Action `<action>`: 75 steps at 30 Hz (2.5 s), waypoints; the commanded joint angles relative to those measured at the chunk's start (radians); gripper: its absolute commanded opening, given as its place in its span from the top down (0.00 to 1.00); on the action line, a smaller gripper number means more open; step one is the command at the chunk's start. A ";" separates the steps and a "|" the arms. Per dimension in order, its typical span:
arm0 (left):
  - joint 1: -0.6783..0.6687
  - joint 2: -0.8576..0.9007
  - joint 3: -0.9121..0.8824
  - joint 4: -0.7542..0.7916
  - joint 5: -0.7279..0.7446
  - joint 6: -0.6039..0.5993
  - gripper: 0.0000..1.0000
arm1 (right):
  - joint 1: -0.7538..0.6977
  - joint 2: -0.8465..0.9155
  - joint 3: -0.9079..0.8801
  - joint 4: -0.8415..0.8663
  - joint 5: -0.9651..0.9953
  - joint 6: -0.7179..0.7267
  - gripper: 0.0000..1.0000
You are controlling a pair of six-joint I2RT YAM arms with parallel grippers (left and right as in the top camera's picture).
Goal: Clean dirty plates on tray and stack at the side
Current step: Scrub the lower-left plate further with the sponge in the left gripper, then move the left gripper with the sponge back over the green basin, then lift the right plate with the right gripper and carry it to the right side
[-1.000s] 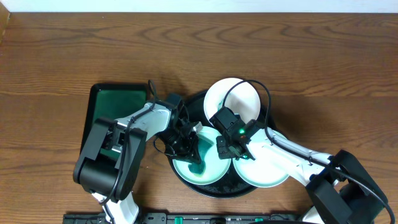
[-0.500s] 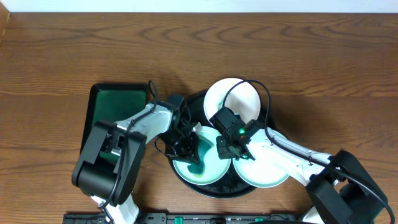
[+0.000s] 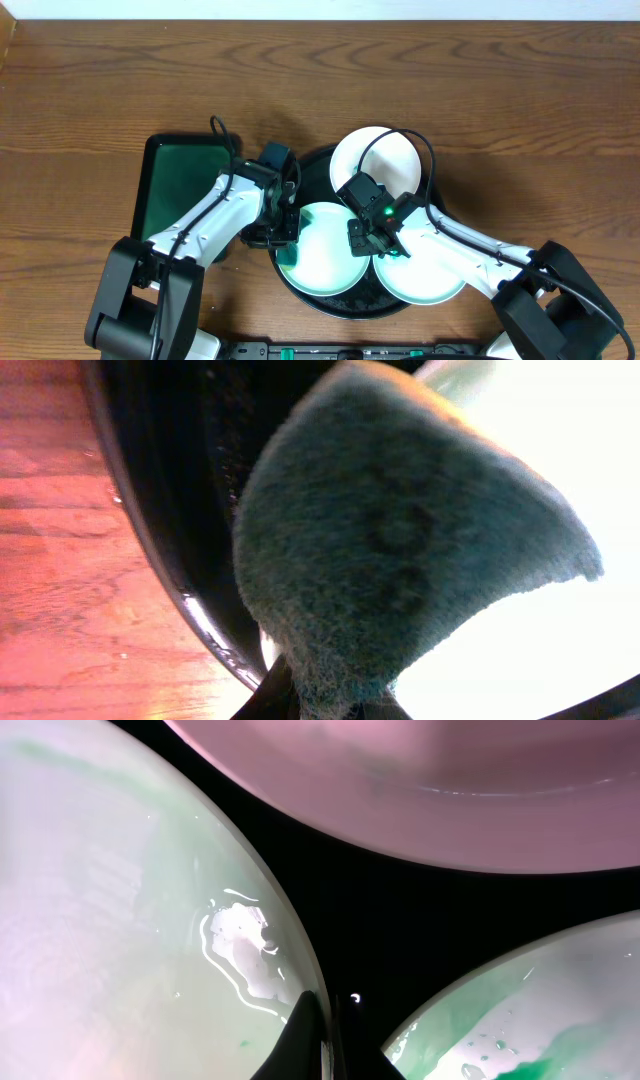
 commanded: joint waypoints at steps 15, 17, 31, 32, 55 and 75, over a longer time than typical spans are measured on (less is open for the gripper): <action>0.009 -0.158 -0.001 0.053 -0.031 -0.028 0.93 | 0.005 0.026 -0.014 -0.007 0.033 -0.005 0.99; 0.009 -0.211 -0.001 0.033 -0.030 -0.028 0.93 | 0.005 0.026 -0.014 -0.006 0.032 -0.009 0.99; 0.013 -0.467 -0.001 -0.179 -0.456 -0.167 0.93 | 0.005 0.026 -0.002 0.004 0.000 -0.089 0.99; 0.013 -0.476 -0.001 -0.185 -0.490 -0.172 0.93 | 0.005 0.025 0.001 0.003 -0.001 -0.092 0.99; 0.216 -0.512 0.095 -0.182 -0.605 -0.198 0.93 | 0.005 -0.222 0.092 -0.040 -0.019 -0.135 0.99; 0.509 -0.503 0.095 -0.181 -0.554 -0.183 0.93 | 0.003 -0.304 0.125 0.045 -0.013 -0.174 0.99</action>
